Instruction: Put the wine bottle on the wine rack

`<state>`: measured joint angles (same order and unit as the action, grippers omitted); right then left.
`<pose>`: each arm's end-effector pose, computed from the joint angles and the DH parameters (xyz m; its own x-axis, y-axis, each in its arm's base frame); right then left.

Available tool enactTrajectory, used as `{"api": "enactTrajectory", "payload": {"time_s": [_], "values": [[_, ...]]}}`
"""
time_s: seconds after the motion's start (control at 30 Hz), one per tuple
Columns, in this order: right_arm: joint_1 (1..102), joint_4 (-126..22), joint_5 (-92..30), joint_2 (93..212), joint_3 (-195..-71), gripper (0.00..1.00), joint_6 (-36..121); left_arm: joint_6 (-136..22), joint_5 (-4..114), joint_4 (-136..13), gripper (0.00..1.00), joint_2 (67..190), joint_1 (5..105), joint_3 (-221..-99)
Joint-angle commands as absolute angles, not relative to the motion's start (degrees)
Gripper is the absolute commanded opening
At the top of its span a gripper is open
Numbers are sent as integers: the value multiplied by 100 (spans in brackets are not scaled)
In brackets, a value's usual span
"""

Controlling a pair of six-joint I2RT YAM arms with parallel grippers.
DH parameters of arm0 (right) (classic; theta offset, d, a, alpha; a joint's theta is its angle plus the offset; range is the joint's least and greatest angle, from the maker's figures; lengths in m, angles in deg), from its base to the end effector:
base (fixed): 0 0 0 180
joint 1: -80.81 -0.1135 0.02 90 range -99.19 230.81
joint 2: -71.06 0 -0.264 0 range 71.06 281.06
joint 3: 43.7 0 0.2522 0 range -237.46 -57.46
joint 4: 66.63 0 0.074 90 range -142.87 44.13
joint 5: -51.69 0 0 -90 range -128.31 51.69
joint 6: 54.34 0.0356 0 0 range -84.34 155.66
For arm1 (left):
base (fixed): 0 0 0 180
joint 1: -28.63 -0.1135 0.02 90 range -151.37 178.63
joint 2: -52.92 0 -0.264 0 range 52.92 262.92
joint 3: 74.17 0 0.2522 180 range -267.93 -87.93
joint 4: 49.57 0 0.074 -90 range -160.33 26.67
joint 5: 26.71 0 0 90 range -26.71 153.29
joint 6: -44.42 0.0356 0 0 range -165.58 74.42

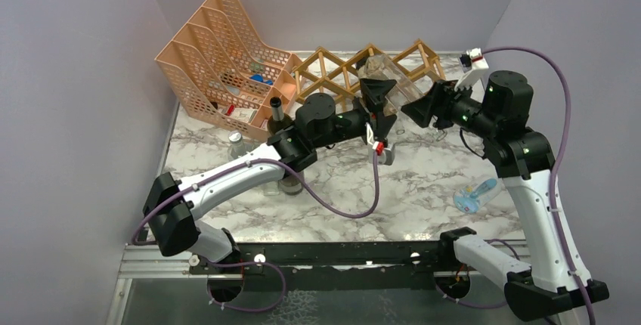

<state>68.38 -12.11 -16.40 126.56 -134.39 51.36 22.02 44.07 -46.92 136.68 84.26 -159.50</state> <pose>0.1706 0.0512 0.4410 -0.4583 0.1561 -0.8750 -0.4358 0.8185 0.3743 0.1883 -0.2961 0.3908 0.9078 0.2192 -0.3576 0.3292 0.1560 0.9313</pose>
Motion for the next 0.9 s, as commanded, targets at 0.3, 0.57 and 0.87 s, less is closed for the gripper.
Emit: {"api": "enactTrajectory", "payload": {"time_s": [0.3, 0.57, 0.87], "values": [[6788, -2701, -1496, 12807, -13135, 1, 5656, -667, 6147, -4055, 98, 11881, 8593, -15269], [5780, -2854, -2284, 13098, -12959, 1, 5587, -2907, 8484, -4044, 96, 11266, 8593, -15389], [4521, -3022, -3610, 13485, -12454, 1, 5572, -3740, 9312, -5192, 96, 10827, 8593, -15554]]}}
